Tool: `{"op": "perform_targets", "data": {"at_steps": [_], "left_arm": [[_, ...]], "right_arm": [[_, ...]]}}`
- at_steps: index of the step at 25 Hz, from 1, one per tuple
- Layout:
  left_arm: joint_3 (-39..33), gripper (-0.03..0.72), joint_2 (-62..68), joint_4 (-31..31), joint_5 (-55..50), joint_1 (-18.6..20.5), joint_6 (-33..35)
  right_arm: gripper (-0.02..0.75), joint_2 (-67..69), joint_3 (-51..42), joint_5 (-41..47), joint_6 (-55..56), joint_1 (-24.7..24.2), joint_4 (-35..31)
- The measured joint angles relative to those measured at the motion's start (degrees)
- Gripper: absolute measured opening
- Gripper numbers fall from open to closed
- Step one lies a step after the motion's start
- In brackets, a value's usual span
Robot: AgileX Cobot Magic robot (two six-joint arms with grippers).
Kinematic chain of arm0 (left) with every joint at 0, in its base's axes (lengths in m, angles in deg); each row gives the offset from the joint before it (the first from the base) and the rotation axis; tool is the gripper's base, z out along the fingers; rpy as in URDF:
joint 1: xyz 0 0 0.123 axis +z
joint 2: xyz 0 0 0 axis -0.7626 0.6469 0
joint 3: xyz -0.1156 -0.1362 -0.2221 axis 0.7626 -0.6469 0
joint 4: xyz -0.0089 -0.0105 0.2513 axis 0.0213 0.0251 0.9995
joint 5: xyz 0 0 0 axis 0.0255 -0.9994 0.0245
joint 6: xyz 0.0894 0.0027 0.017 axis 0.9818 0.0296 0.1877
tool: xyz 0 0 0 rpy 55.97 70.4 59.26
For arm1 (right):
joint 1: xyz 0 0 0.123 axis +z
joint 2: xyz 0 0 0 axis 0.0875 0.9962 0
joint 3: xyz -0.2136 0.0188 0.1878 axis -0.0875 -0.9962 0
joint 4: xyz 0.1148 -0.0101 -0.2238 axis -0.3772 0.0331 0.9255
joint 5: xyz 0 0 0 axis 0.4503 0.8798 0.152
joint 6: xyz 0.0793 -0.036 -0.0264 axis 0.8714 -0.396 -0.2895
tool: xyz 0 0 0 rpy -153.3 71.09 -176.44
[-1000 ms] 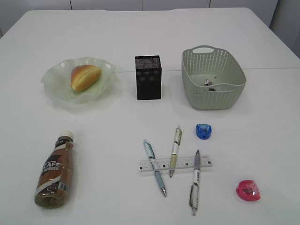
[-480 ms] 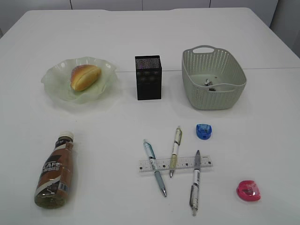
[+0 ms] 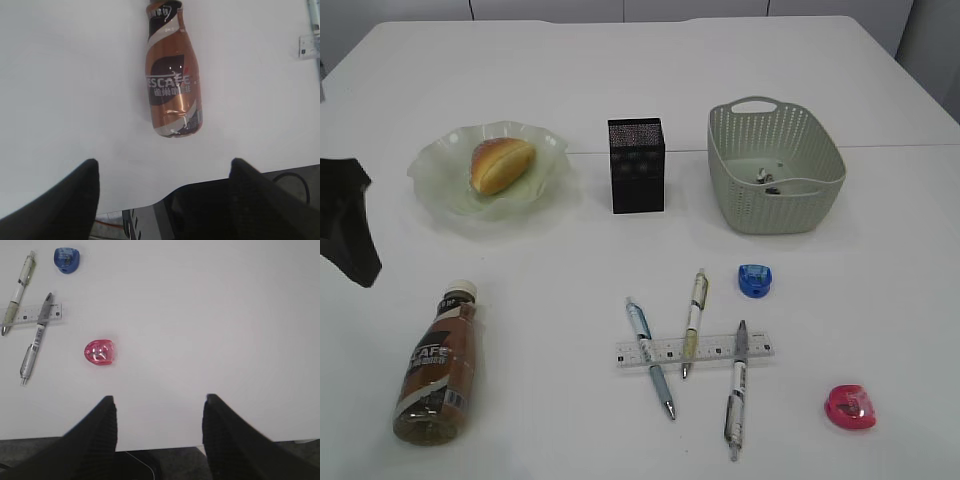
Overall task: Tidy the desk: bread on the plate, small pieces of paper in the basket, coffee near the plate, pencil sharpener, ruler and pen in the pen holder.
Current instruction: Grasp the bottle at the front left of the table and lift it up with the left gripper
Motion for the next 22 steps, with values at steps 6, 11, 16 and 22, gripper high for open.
{"op": "perform_targets", "data": {"at_steps": [6,11,16,22], "left_arm": [[0.00,0.581,8.85,-3.08,2.52,0.00,0.00],[0.00,0.581,13.13,-3.28,8.74,0.00,0.00],[0.00,0.581,16.02,-3.55,15.04,0.00,0.19],[0.00,0.581,20.18,-3.92,17.77,0.00,0.24]], "right_arm": [[0.435,0.00,0.00,0.00,0.00,0.00,0.63],[0.435,0.00,0.00,0.00,0.00,0.00,0.63],[0.435,0.00,0.00,0.00,0.00,0.00,0.63],[0.435,0.00,0.00,0.00,0.11,0.00,0.72]]}}
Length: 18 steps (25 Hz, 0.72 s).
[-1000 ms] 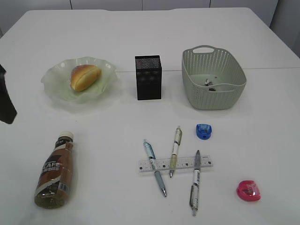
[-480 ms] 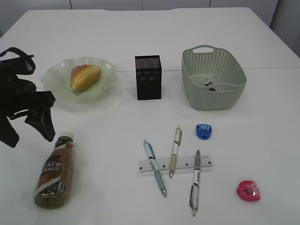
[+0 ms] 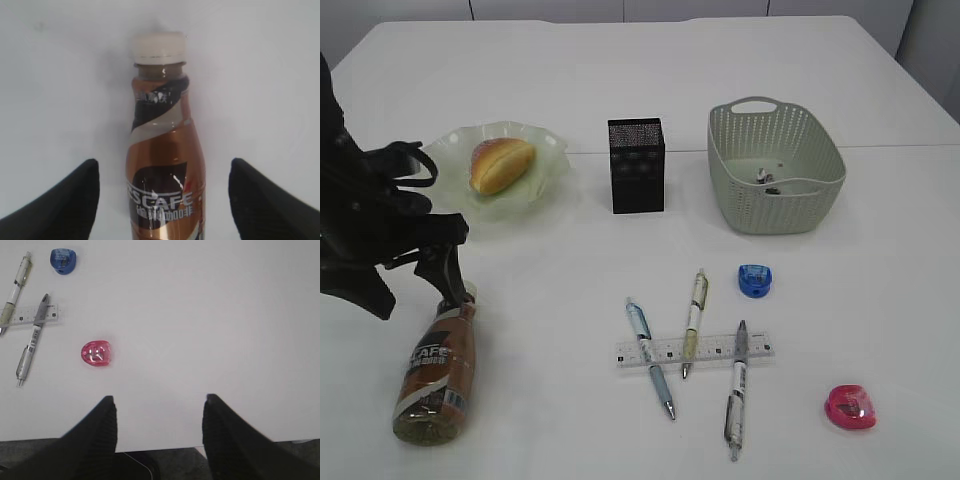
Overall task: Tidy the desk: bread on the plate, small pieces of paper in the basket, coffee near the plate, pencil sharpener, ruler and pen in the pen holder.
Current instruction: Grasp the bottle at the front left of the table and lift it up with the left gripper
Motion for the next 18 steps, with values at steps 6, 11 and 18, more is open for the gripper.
{"op": "perform_targets", "data": {"at_steps": [6,11,18], "left_arm": [[0.00,0.581,3.95,-0.42,0.37,0.00,0.09],[0.00,0.581,6.18,-0.46,1.02,-0.63,0.09],[1.40,0.581,9.81,-0.50,2.99,-4.45,0.13]], "right_arm": [[0.436,0.00,0.00,0.00,0.00,0.00,0.00],[0.436,0.00,0.00,0.00,0.00,0.00,0.00],[0.435,0.00,0.00,0.00,0.00,0.00,0.00]]}}
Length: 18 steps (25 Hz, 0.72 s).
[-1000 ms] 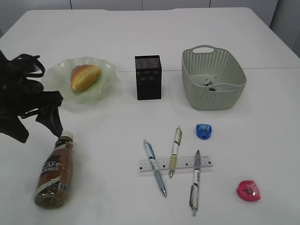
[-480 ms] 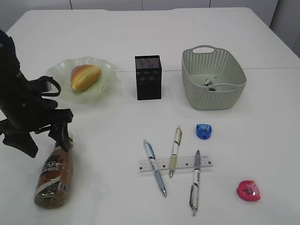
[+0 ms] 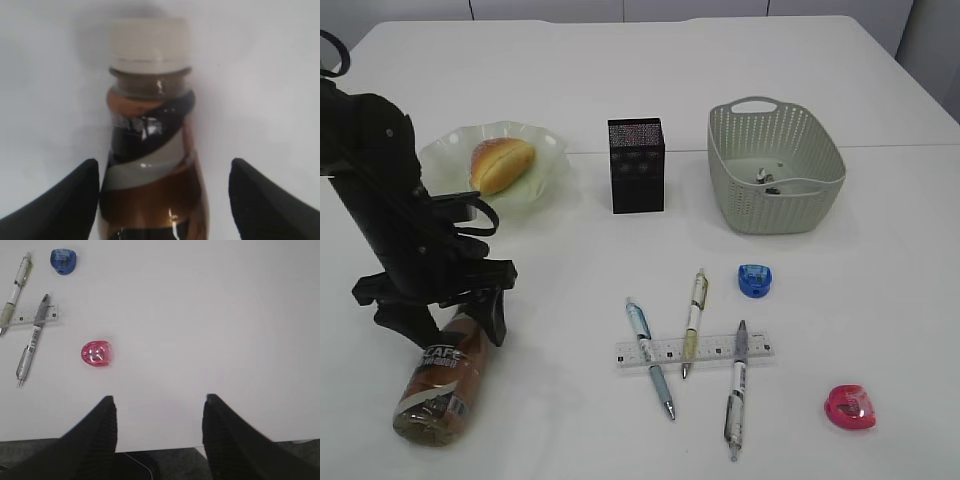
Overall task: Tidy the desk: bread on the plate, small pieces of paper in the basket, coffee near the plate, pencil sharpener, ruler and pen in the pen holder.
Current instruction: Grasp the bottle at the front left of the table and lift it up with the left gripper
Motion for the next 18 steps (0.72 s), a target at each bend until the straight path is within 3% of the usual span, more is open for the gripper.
{"op": "perform_targets", "data": {"at_steps": [10,18], "left_arm": [[2.40,0.576,2.84,0.74,-0.44,-0.79,0.09],[2.63,0.465,2.98,4.50,-2.96,-0.79,0.09]], "right_arm": [[0.436,0.00,0.00,0.00,0.00,0.00,0.00],[0.435,0.00,0.00,0.00,0.00,0.00,0.00]]}}
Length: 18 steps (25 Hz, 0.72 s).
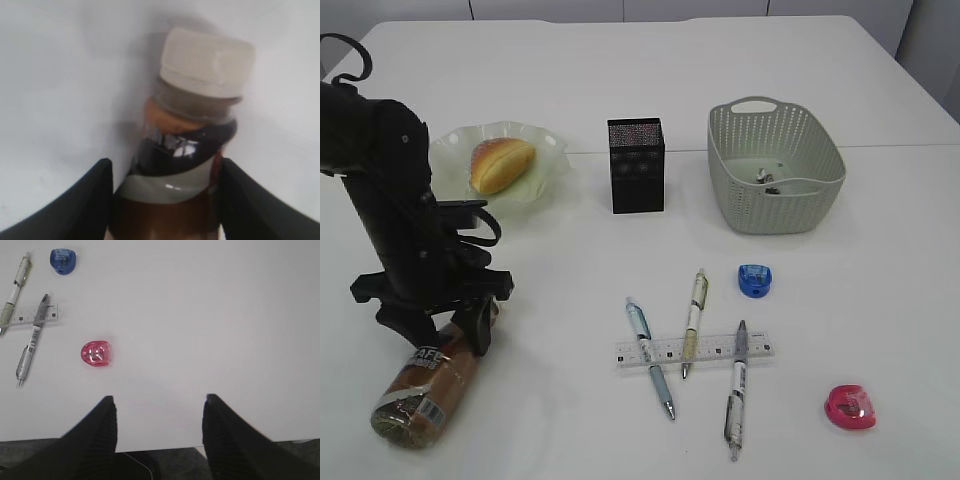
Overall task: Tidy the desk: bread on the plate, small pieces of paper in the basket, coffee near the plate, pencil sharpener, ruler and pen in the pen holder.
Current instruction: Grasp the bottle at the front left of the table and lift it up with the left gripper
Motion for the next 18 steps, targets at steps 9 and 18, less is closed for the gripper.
{"op": "perform_targets", "data": {"at_steps": [9,18], "left_arm": [[0.00,0.333,0.00,1.22,-2.15,0.00,0.14],[0.65,0.244,1.38,2.57,-5.98,-0.11,0.13]], "right_arm": [[0.436,0.00,0.00,0.00,0.08,0.00,0.00],[0.435,0.00,0.00,0.12,0.08,0.00,0.00]]}}
